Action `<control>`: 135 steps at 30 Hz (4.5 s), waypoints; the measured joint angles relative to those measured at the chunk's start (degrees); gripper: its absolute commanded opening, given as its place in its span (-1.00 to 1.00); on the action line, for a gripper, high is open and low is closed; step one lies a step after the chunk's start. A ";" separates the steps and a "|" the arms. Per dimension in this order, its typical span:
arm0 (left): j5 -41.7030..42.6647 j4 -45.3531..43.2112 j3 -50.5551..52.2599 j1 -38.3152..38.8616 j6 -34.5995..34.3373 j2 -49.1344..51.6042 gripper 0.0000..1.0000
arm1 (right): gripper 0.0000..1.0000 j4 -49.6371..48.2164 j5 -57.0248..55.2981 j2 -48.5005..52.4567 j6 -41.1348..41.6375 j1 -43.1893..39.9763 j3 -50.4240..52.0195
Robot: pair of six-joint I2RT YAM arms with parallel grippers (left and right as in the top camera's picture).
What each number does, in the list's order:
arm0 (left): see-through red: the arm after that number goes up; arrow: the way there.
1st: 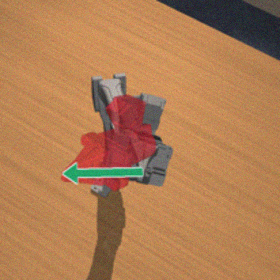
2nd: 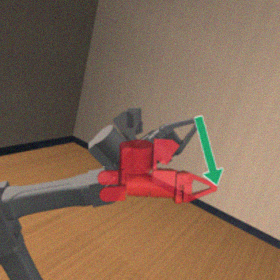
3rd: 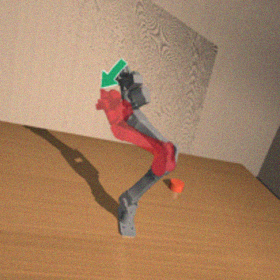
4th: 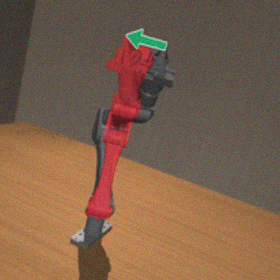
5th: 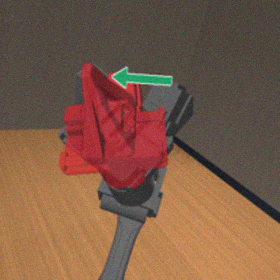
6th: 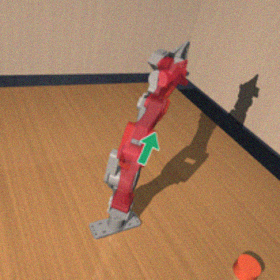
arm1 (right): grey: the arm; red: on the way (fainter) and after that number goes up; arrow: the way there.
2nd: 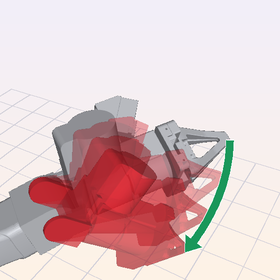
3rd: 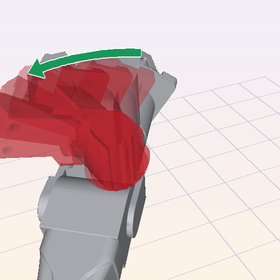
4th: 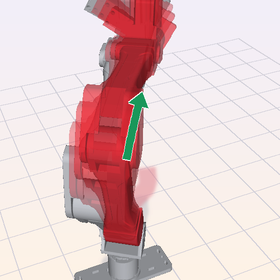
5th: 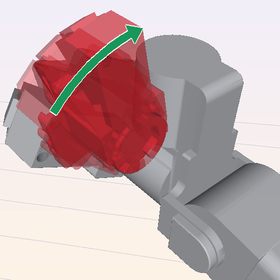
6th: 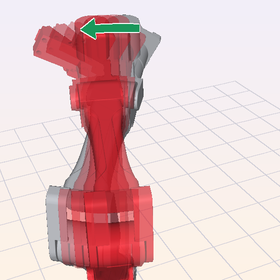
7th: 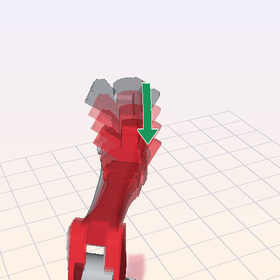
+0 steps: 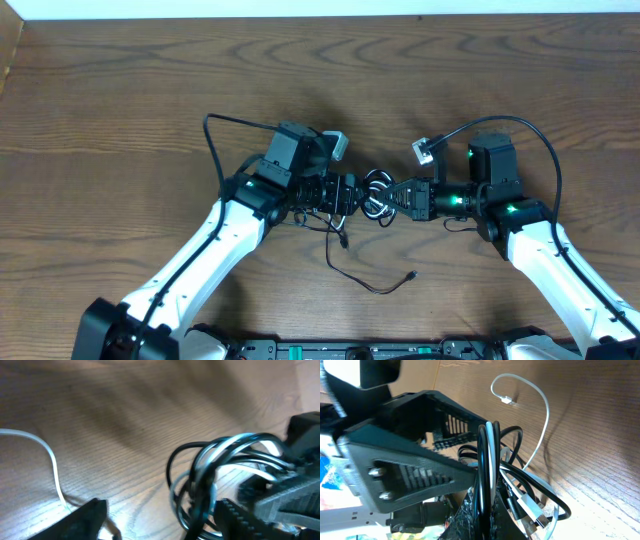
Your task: Untangle cables
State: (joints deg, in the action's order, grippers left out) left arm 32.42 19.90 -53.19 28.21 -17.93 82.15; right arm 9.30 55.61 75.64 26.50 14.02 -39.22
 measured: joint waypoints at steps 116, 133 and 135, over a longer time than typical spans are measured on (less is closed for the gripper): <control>-9.46 6.54 0.02 -0.09 -3.08 -15.34 -0.85 | 0.27 4.94 -15.63 0.07 -8.59 -0.24 -0.04; -5.27 -0.11 0.02 9.77 -3.04 -15.26 -0.85 | 0.04 -0.07 3.63 0.07 -9.97 -0.24 -0.04; -5.29 -0.79 0.02 10.45 -3.04 -15.26 -0.85 | -0.25 -0.09 3.65 0.07 -10.29 -0.24 -0.04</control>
State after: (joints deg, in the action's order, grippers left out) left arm 27.14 19.11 -53.17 38.65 -20.97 66.89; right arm 9.21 59.27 75.70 16.21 13.78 -39.27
